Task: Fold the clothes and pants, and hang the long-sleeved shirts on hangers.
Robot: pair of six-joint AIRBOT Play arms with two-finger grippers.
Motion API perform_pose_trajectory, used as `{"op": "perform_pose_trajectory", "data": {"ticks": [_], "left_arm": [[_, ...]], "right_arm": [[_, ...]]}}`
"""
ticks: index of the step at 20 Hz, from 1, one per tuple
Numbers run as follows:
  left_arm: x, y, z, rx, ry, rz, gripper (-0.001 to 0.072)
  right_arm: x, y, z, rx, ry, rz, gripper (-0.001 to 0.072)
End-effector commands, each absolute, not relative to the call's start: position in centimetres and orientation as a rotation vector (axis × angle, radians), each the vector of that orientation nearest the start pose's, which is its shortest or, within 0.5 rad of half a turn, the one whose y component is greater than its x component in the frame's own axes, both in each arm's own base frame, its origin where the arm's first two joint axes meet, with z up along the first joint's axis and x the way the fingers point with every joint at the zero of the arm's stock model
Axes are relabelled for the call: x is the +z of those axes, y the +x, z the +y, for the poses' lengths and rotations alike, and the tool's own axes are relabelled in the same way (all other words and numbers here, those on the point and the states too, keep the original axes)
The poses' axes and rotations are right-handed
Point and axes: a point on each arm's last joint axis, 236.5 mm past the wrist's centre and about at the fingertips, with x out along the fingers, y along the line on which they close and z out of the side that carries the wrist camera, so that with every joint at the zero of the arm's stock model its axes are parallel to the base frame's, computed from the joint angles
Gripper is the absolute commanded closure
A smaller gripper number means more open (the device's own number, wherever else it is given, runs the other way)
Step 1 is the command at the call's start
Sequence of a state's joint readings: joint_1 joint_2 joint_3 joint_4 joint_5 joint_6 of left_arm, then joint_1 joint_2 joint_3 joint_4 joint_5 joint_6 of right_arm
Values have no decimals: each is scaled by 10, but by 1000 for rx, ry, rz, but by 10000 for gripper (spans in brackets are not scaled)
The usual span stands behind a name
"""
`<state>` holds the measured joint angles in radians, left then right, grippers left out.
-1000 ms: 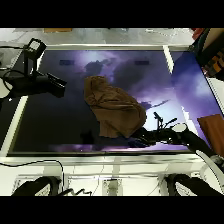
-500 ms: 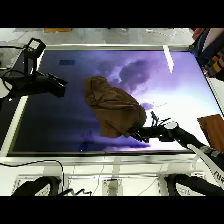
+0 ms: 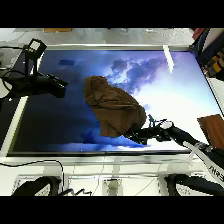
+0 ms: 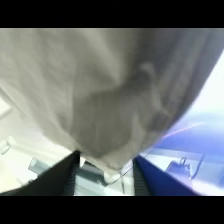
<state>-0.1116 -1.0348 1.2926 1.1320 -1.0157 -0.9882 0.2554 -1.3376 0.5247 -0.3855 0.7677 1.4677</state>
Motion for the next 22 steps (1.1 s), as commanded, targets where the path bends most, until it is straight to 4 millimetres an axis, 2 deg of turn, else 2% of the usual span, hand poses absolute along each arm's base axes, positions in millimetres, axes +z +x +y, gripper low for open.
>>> {"op": "perform_pose_trajectory", "data": {"ticks": [1,2,4,6,8,10,13,15,17,19,22], "left_arm": [[197,395,-130,-575,228,628,692],[197,395,-130,-575,228,628,692],[197,395,-130,-575,228,628,693],[197,395,-130,-575,228,628,692],[196,395,-130,-576,227,629,692],[196,395,-130,-575,227,629,693],[195,395,-130,-566,198,640,693],[191,394,-130,-561,180,655,693],[179,392,-129,-563,175,682,693],[153,386,-129,-567,164,740,693],[99,369,-132,-579,99,865,693]], "right_arm": [[-119,279,223,162,1008,1433,567],[-119,281,221,157,1001,1422,649],[-119,282,219,171,976,1411,654],[-116,281,215,194,919,1399,695],[-105,282,208,238,816,1356,695],[-81,286,201,300,703,1273,695],[-23,292,185,377,611,1107,696],[18,289,164,404,543,1015,696],[50,278,135,389,455,949,696],[70,260,101,326,363,916,696],[78,230,53,188,253,915,696]]}}
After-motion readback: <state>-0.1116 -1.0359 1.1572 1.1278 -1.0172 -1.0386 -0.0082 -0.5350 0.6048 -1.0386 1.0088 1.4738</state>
